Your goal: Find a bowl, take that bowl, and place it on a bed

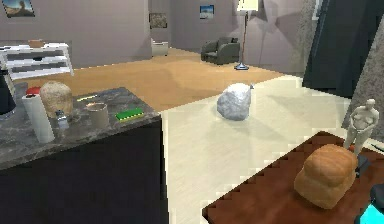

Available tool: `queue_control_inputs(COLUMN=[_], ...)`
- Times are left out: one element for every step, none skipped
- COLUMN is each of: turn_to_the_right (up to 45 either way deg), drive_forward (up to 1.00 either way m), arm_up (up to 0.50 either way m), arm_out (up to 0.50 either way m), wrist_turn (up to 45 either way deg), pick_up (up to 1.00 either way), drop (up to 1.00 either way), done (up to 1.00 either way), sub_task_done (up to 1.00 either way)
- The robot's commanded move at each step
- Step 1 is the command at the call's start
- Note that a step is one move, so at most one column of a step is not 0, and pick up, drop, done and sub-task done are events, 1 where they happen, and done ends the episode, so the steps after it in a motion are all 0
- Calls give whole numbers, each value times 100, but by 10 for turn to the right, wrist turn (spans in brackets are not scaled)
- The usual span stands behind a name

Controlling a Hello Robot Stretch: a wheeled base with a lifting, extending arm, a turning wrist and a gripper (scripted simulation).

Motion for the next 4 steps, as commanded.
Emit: queue_control_inputs(turn_to_the_right=[0,0,0,0], drive_forward=[0,0,0,0], arm_up=[38,0,0,0], arm_out=[0,22,0,0], wrist_turn=[0,0,450,450], pick_up=[0,0,0,0], drop=[0,0,0,0], done=[0,0,0,0], sub_task_done=[0,0,0,0])
